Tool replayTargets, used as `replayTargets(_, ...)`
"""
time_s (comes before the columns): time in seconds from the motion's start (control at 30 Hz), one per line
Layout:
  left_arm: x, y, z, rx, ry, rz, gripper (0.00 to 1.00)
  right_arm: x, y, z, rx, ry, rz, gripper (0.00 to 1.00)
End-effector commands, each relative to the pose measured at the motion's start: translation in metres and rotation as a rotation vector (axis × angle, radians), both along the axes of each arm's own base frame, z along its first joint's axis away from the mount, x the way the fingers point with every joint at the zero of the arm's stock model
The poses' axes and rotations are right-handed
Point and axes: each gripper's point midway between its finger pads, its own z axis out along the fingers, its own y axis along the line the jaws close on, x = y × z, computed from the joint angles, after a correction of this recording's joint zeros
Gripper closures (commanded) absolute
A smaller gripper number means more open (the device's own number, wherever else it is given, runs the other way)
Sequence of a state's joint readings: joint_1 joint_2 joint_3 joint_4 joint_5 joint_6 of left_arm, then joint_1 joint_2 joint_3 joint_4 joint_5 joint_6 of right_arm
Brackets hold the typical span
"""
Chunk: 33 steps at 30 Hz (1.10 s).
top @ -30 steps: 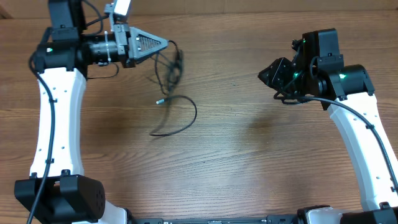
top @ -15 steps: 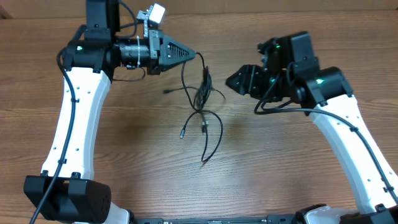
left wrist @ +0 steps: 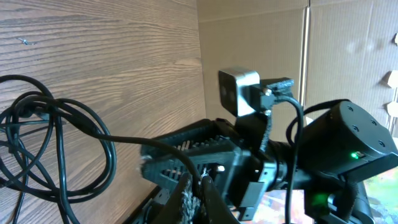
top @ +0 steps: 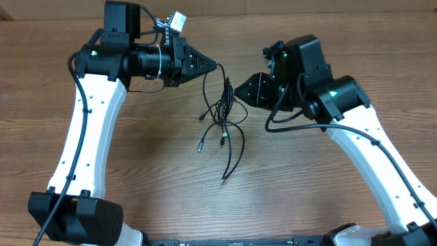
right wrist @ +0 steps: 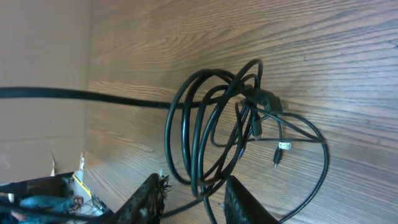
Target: Untangle cables
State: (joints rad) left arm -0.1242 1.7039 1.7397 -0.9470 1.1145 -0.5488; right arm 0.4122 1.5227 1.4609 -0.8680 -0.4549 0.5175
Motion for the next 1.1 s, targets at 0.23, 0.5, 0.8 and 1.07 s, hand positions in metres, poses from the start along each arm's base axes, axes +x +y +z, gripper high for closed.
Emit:
replayTargets(0.23, -0.013, -0.005, 0.024, -0.038, -0.043, -0.032, 0.96, 0.018, 0.015, -0.021, 0.013, 0.048, 0.001, 0.74)
replayTargets(0.5, -0.013, -0.005, 0.024, -0.038, -0.043, -0.031, 0.96, 0.016, 0.024, -0.027, 0.035, 0.077, 0.033, 0.74)
replayTargets(0.8, -0.013, -0.005, 0.024, -0.036, -0.043, -0.029, 0.96, 0.007, 0.041, -0.01, 0.15, 0.081, 0.124, 0.74)
replayTargets(1.07, -0.013, -0.005, 0.024, -0.04, -0.036, -0.03, 0.96, 0.01, 0.032, -0.02, 0.091, 0.09, 0.08, 0.73)
